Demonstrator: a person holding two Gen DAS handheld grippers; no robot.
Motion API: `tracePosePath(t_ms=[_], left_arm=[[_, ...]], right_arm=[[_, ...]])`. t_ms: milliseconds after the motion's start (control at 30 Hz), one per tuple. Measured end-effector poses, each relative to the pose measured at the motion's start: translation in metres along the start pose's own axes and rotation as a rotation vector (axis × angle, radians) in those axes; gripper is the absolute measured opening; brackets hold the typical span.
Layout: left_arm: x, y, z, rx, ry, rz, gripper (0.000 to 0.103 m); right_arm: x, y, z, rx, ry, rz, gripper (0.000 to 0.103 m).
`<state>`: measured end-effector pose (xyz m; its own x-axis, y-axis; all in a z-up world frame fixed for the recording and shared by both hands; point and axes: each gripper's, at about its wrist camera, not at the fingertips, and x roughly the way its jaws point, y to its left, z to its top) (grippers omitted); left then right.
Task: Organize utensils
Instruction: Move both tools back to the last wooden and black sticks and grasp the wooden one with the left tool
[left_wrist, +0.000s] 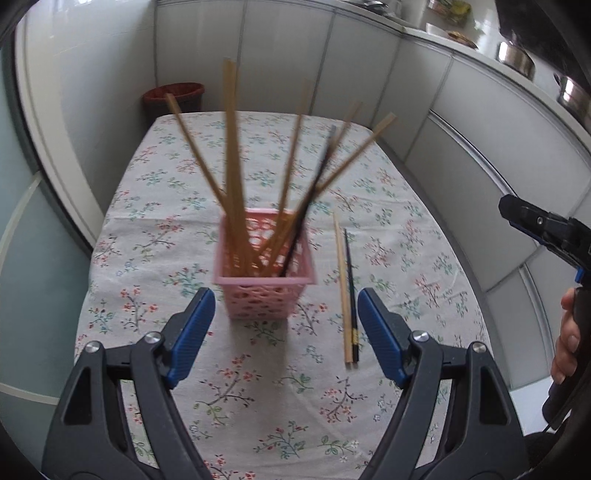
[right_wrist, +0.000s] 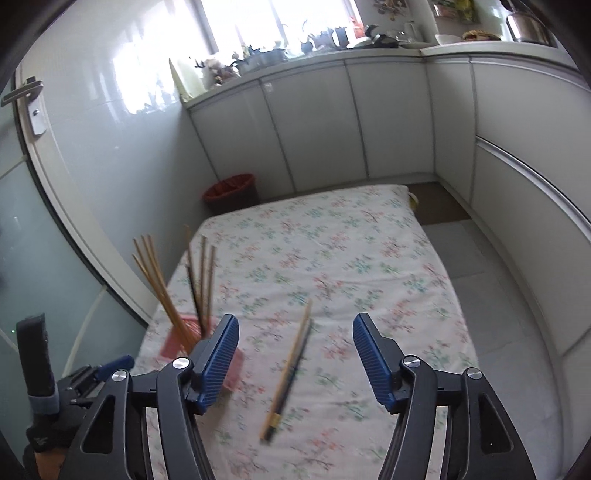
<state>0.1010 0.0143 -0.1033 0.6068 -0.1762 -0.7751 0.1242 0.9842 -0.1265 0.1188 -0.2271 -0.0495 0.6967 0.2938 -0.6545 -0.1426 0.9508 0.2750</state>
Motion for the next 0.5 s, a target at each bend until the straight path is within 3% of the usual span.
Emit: tracePosePath(t_ms=[267,500], left_arm=[[0.021,-0.049,-0.012,0.124,0.08,-0.033,0.08],[0.04,-0.082,-0.014,0.208,0.116,-0.018,0.079]], right_arm=[[0.004,-0.042,-0.039,-0.019,0.158,-0.135,0.07],[-0.003,-0.082,-0.066,0.016,0.227,-0.193,0.071]])
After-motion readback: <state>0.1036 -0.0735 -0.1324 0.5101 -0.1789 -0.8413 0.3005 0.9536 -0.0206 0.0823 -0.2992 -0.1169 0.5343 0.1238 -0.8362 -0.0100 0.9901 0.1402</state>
